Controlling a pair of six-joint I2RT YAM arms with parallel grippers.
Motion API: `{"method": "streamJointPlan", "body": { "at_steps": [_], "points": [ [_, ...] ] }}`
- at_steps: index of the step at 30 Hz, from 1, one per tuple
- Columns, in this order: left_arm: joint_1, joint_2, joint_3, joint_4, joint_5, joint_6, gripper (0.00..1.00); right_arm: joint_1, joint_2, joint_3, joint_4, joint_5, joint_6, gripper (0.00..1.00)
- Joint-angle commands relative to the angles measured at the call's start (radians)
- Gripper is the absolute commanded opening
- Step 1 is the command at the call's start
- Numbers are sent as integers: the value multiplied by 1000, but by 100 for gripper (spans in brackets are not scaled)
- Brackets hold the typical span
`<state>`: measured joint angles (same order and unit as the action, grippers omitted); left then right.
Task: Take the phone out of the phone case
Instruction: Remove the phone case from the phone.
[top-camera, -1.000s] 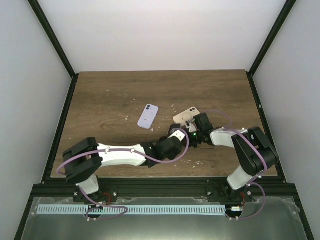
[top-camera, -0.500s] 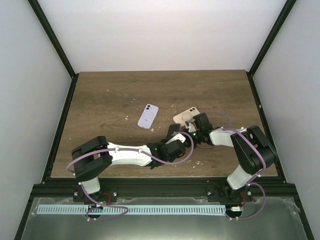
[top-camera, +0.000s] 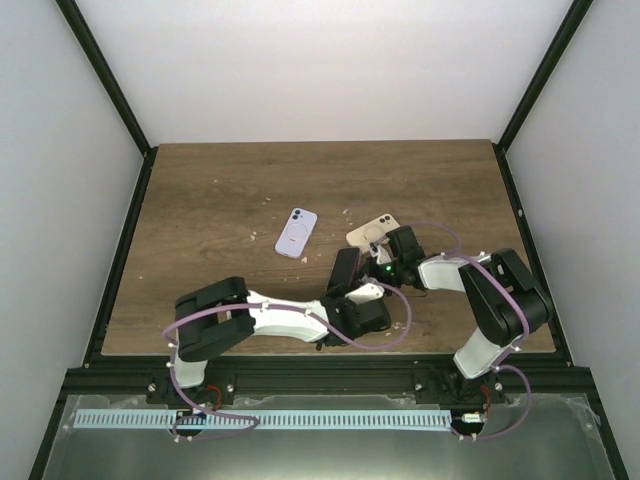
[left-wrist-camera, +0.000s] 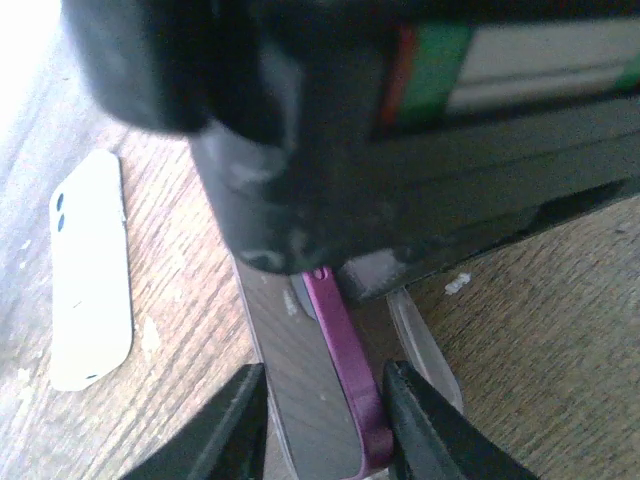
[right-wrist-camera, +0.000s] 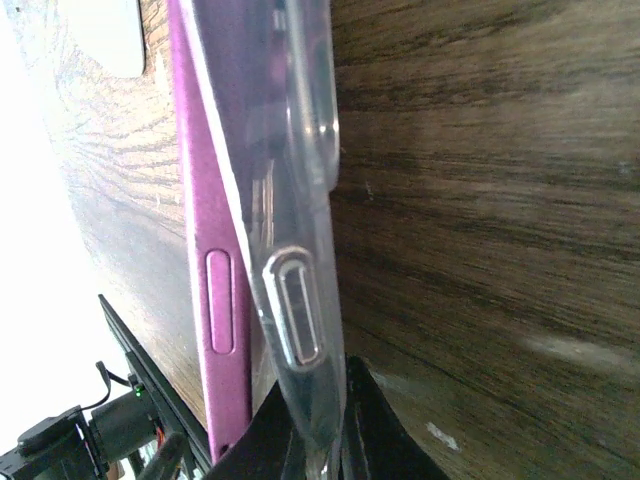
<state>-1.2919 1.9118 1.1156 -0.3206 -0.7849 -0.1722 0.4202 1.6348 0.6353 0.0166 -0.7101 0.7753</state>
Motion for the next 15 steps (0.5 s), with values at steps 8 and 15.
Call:
{"method": "streamJointPlan", "body": {
  "at_steps": [8,15],
  "points": [
    [-24,-18,8,-105,-190,-26,8,5,-34,34,-19,7,-25,1],
    [-24,-164,-52,-91,-200,-105,0,6,-70,49,-42,110,-88,1]
  ]
}}
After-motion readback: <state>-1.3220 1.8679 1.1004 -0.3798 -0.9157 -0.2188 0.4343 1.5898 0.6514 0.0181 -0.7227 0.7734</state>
